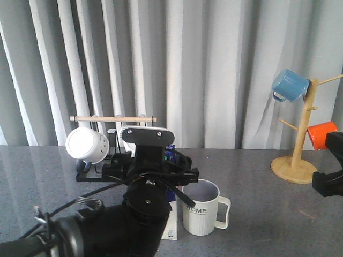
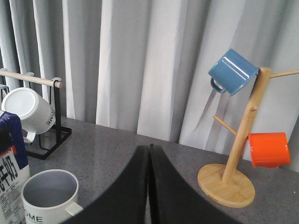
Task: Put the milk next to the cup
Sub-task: 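Carry the milk carton with the left gripper beside the HOME mug and lower it, then open the left gripper and raise it away from the carton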
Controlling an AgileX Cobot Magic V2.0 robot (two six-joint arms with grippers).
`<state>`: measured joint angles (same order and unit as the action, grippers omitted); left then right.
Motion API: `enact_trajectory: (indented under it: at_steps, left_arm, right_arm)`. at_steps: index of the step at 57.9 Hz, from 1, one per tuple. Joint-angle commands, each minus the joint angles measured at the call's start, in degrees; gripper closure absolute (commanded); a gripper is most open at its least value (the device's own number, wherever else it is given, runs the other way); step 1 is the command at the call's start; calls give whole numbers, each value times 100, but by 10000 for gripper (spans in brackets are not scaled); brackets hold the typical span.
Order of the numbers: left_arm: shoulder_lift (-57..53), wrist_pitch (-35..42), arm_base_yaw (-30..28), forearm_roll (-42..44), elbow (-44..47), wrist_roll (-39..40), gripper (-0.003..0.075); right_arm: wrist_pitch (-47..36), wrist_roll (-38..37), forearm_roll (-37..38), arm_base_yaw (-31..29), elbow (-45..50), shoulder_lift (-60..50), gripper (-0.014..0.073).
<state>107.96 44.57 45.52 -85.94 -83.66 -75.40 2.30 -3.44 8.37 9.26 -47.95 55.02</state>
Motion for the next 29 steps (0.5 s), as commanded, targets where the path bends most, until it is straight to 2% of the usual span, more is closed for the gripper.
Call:
enact_trajectory:
  at_steps: [1, 4, 8, 12, 15, 16, 29]
  left_arm:
    - [-750, 46, 38, 258, -138, -44, 63]
    - [-948, -38, 41, 258, -138, -44, 118]
    - [-1235, -223, 45, 258, -138, -44, 253]
    - [-1500, -415, 39, 258, -138, -44, 469]
    - [-1688, -517, 39, 262, -138, -85, 686]
    - [-1747, -538, 39, 269, -138, -151, 734]
    - [-2094, -449, 39, 266, -138, -238, 728]
  right_arm:
    - [-387, 19, 42, -41, -182, -57, 602]
    - [-387, 19, 42, -41, -182, -57, 602]
    - [-387, 19, 42, -41, -182, -57, 602]
    - [-387, 19, 42, -41, -182, -57, 602]
    - [-387, 19, 42, -41, -182, -57, 602]
    - [-387, 19, 42, -41, -182, -57, 602]
    - [-387, 19, 42, -41, -182, -57, 602]
